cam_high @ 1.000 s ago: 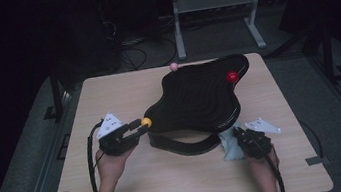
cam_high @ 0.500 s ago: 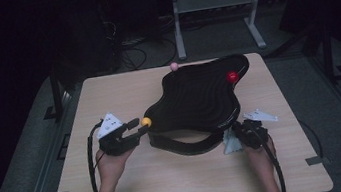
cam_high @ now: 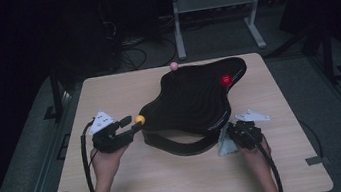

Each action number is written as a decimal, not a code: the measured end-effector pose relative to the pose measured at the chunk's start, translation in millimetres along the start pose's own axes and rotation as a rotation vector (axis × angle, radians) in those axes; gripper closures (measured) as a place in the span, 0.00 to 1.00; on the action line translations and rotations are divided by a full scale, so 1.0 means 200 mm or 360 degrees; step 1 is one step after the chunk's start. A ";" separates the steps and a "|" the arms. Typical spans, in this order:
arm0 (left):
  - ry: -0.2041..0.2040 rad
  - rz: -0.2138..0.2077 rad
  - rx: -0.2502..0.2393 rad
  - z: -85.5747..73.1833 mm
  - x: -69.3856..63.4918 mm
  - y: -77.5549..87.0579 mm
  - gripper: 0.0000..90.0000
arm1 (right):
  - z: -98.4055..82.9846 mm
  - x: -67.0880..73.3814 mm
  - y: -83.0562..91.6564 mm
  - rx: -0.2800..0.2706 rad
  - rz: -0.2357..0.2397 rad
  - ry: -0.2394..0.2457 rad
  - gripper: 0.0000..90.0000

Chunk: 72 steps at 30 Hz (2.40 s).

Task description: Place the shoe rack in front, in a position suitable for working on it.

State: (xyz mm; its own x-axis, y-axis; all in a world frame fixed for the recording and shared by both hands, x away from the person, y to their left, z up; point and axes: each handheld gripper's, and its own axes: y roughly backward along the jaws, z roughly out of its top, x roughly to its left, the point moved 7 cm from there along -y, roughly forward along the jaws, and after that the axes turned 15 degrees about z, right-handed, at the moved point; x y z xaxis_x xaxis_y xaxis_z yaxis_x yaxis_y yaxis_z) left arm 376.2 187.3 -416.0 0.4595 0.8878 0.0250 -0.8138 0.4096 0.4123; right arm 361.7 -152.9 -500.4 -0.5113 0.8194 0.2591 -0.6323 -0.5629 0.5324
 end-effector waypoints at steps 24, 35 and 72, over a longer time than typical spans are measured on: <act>-0.0013 0.0005 0.0051 0.05 0.16 -0.12 0.66 | 0.00 0.12 -0.07 0.0028 0.0158 0.0046 0.93; 0.0054 -0.0002 0.0055 0.06 0.21 -0.14 0.65 | 0.04 0.14 -0.09 -0.0005 0.0233 0.0036 0.93; 0.0050 0.0132 0.0024 0.04 0.28 -0.11 0.60 | 0.29 0.29 0.08 -0.0303 0.0272 0.0159 0.93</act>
State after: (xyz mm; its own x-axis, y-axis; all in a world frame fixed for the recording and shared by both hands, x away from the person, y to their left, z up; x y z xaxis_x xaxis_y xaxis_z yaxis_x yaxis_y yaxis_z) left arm 422.7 225.6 -416.3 0.3793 0.9247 0.0313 -0.8430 0.3315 0.4236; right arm 355.3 -108.2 -430.5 -0.6691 0.7012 0.2463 -0.6249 -0.7102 0.3244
